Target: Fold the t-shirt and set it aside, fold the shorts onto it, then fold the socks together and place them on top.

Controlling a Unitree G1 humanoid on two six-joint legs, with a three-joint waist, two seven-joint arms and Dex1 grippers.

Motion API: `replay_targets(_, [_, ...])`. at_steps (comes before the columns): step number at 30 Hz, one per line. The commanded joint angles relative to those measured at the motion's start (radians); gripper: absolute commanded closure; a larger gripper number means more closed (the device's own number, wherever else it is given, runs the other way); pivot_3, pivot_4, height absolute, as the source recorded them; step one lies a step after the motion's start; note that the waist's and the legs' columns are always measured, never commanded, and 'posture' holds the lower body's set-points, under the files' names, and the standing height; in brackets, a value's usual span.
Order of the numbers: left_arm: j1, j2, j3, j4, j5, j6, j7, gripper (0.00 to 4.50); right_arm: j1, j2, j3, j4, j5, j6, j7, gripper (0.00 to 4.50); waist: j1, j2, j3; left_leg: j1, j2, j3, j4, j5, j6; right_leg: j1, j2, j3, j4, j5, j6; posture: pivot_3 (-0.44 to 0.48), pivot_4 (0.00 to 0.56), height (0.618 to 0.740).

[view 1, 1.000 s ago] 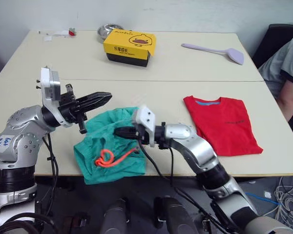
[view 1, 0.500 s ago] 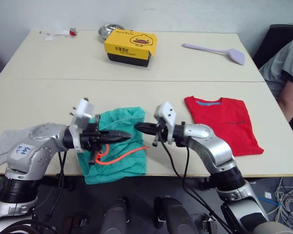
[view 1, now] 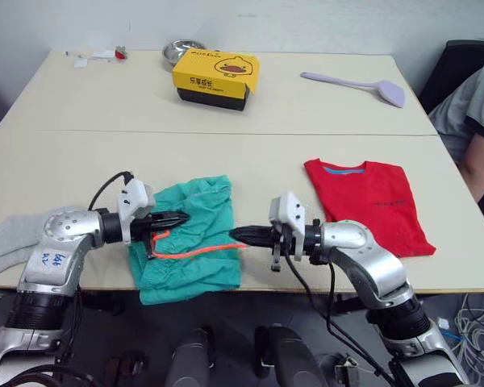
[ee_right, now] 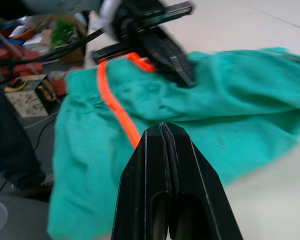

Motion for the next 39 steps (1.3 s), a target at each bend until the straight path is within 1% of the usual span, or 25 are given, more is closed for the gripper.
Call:
replay_targets(1, [-0.03,0.005,0.038,0.07,0.031,-0.045,0.029,4.5,-0.015,0.019,0.028,-0.011,-0.021,-0.048,0.0,4.46,0.001,0.0,0.0,0.0,0.0,0.0,0.0,0.0,0.0,0.0,0.0,0.0,0.0,0.0,0.0,0.0,0.15,0.74])
replay_targets(5, [-0.069,-0.046,0.047,0.151,0.043,-0.063,0.086,4.5,-0.034,0.048,0.058,0.032,-0.048,-0.065,-0.009,4.46,0.002,0.0,0.0,0.0,0.0,0.0,0.001,0.0,0.0,0.0,0.0,-0.001,0.001,0.0,0.0,0.0,0.15,0.74])
replay_targets(8, [-0.077,-0.056,0.028,0.21,0.088,-0.105,0.099,4.5,-0.053,0.066,0.09,0.083,-0.092,-0.083,-0.022,4.46,0.001,0.0,0.0,0.0,0.0,0.0,0.002,0.0,0.0,0.0,0.0,-0.001,0.001,0.0,0.0,0.0,0.15,0.74])
replay_targets(12, [-0.089,-0.069,0.047,0.24,0.104,-0.125,0.136,4.5,-0.075,0.061,0.128,0.145,-0.146,-0.107,-0.009,4.46,0.001,-0.001,0.0,0.0,0.0,0.0,0.002,0.0,0.0,0.0,0.0,-0.001,0.001,0.0,0.0,0.0,0.15,0.74])
replay_targets(15, [-0.101,-0.051,0.088,0.229,0.074,-0.117,0.135,4.5,-0.088,0.069,0.145,0.18,-0.172,-0.112,-0.006,4.46,0.001,-0.001,0.0,0.0,0.0,0.0,0.003,0.0,0.0,0.0,0.0,-0.001,0.001,0.0,0.0,0.0,0.15,0.74])
replay_targets(19, [-0.141,0.032,0.141,0.228,0.075,-0.101,0.128,4.5,-0.095,0.072,0.159,0.205,-0.208,-0.109,-0.02,4.46,-0.003,-0.001,0.0,-0.001,0.001,-0.001,0.003,0.0,-0.001,0.0,0.0,-0.002,0.002,0.0,0.0,0.0,0.15,0.74])
replay_targets(20, [-0.154,0.045,0.152,0.219,0.059,-0.087,0.119,4.5,-0.097,0.075,0.158,0.208,-0.212,-0.116,-0.022,4.46,-0.003,-0.001,0.0,-0.001,0.0,-0.001,0.002,0.0,-0.001,0.0,0.0,-0.001,0.002,0.0,0.0,0.0,0.15,0.74])
replay_targets(21, [-0.166,0.056,0.165,0.185,0.014,-0.05,0.081,4.5,-0.099,0.079,0.156,0.209,-0.213,-0.114,-0.024,4.46,-0.001,-0.001,0.0,-0.001,0.0,-0.001,0.002,0.0,-0.001,0.0,0.0,-0.001,0.002,0.0,0.0,0.0,0.15,0.74])
replay_targets(24, [-0.162,0.052,0.186,-0.017,-0.211,0.101,-0.074,4.5,-0.106,0.088,0.152,0.206,-0.215,-0.112,-0.024,4.46,0.001,-0.001,0.0,-0.001,0.0,0.0,0.002,0.002,-0.003,0.0,-0.001,-0.001,0.001,0.0,0.0,0.0,0.15,0.74])
replay_targets(25, [-0.154,0.048,0.175,-0.086,-0.268,0.165,-0.094,4.5,-0.107,0.09,0.151,0.206,-0.216,-0.111,-0.024,4.46,0.002,-0.001,-0.001,-0.001,0.0,0.0,0.003,0.002,-0.004,0.0,-0.001,-0.001,0.001,0.0,0.0,0.0,0.15,0.74])
replay_targets(26, [-0.141,0.051,0.154,-0.141,-0.298,0.216,-0.109,4.5,-0.109,0.09,0.153,0.207,-0.218,-0.114,-0.021,4.46,0.002,-0.001,-0.001,-0.002,0.0,-0.001,0.004,0.002,-0.004,0.001,-0.001,-0.002,0.001,0.0,0.0,0.0,0.15,0.74])
replay_targets(27, [-0.127,0.053,0.122,-0.184,-0.298,0.24,-0.12,4.5,-0.111,0.089,0.155,0.209,-0.221,-0.12,-0.018,4.46,0.0,-0.001,-0.001,-0.002,0.0,-0.001,0.005,0.002,-0.004,0.002,-0.001,-0.002,0.001,0.0,0.0,0.0,0.15,0.74])
replay_targets(29, [-0.1,0.037,0.059,-0.223,-0.26,0.246,-0.115,4.5,-0.113,0.089,0.157,0.211,-0.226,-0.128,-0.015,4.46,0.0,-0.001,-0.001,0.0,-0.001,0.0,0.005,0.001,-0.004,0.002,-0.001,0.0,0.001,0.0,0.001,0.0,0.15,0.74])
replay_targets(32, [-0.065,-0.004,-0.023,-0.219,-0.173,0.2,-0.082,4.5,-0.112,0.087,0.156,0.202,-0.23,-0.142,-0.01,4.46,-0.003,-0.001,-0.001,0.0,0.0,0.0,0.005,0.002,-0.004,0.002,0.0,0.0,0.002,0.0,0.001,0.0,0.15,0.74])
replay_targets(37, [-0.035,-0.048,-0.108,-0.092,0.002,0.091,-0.005,4.5,-0.098,0.064,0.149,0.168,-0.202,-0.142,0.034,4.46,-0.001,-0.001,-0.001,0.0,0.001,0.0,0.005,0.002,-0.004,0.001,0.001,0.0,0.002,0.0,0.0,0.0,0.15,0.74])
replay_targets(39, [-0.029,-0.057,-0.117,-0.049,0.036,0.05,0.001,4.5,-0.092,0.058,0.149,0.171,-0.199,-0.139,0.045,4.46,0.0,-0.001,-0.001,0.0,0.001,0.0,0.005,0.001,-0.003,0.001,0.001,0.0,0.002,0.0,0.0,0.0,0.15,0.74])
